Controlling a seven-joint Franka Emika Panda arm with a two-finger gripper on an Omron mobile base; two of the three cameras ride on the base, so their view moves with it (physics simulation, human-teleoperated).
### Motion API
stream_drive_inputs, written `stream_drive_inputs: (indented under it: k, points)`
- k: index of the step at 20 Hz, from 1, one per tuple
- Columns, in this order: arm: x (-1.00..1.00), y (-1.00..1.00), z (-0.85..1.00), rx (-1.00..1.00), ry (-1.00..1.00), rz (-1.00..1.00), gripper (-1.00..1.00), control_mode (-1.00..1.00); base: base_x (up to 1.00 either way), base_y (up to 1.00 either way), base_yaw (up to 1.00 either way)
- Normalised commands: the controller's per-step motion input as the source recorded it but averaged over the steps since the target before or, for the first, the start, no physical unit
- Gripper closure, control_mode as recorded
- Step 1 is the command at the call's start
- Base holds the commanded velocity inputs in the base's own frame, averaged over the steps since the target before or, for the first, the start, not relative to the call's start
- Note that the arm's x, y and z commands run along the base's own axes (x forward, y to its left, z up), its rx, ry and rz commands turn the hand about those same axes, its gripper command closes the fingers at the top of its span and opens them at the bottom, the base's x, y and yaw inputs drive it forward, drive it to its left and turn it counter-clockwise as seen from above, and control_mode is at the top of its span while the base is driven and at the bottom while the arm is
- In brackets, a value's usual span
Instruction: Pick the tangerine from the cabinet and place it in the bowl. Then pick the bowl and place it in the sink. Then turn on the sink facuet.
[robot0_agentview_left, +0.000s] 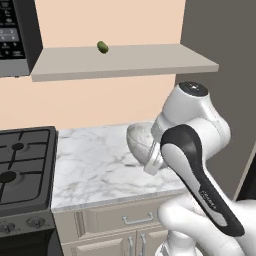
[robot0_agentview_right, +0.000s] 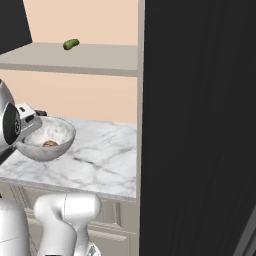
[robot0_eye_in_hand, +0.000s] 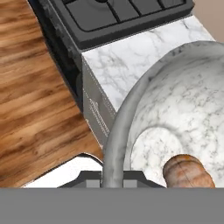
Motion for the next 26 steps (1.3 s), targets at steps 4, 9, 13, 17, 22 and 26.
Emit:
stream_drive_inputs:
  k: [4,9,13,17,22,26]
  points:
    - [-0.30,-0.38,0.58,-0.15,-0.02,0.39,1.00,-1.00,0.00,0.00,0.00]
    - [-0.22,-0.17,0.13,-0.04,0.01,0.25,1.00,-1.00,0.00,0.00,0.00]
    - [-0.22,0.04,0.00,0.00,0.01,0.00,1.00,-1.00,0.00,0.00,0.00]
    - [0.00,0.00,0.00,0.00,0.00,0.00,1.00,1.00,-0.73,0.23,0.00]
    - [0.00,0.00,0.00,0.00,0.00,0.00,1.00,1.00,-0.98,0.45,0.00]
    - [0.00,0.00,0.00,0.00,0.00,0.00,1.00,1.00,-0.63,0.52,0.09]
